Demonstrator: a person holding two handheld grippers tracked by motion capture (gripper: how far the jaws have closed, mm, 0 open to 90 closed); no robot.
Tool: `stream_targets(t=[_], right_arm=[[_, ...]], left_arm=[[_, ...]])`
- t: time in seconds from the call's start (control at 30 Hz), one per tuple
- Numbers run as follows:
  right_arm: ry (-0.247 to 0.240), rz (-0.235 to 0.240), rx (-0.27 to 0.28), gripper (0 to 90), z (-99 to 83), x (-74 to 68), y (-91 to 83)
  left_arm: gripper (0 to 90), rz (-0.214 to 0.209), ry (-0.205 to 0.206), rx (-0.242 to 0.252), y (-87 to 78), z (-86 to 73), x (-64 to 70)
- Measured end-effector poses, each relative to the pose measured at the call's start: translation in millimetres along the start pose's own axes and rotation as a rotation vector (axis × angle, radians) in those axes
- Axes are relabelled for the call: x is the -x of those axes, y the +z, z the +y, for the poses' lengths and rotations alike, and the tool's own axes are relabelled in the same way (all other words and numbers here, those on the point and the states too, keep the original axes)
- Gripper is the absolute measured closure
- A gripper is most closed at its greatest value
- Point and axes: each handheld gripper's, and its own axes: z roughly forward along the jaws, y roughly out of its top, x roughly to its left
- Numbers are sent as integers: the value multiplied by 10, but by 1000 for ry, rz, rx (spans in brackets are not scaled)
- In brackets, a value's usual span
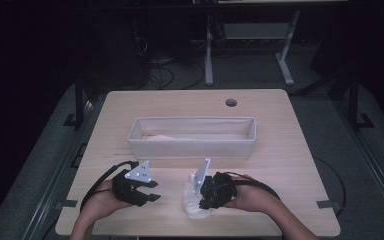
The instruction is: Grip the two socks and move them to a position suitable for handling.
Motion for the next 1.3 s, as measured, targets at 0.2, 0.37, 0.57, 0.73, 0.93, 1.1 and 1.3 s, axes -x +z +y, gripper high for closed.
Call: stream_targets(t=[0.2,0.37,0.57,0.73,0.93,1.1,1.3], right_arm=[[0,20,-21,843,-23,-7,205],[9,27,-20,820,-33,-16,266],[15,37,26,768,-38,-11,164],[22,33,-13,781,-43,12,268],[27,12,12,755,-29,32,167],[51,-60,24,756,-12,168,-81],[81,-102,17,760,-1,418,-219]], left_arm=[[558,1,6,-6,-11,-2,-3],[558,1,5,-6,-9,-2,-3],[558,-1,22,-16,-3,13,2],[558,-4,30,-17,14,31,14],[559,-10,36,-13,36,68,45],[563,-15,39,2,59,114,89],[578,-34,79,8,94,237,169]])
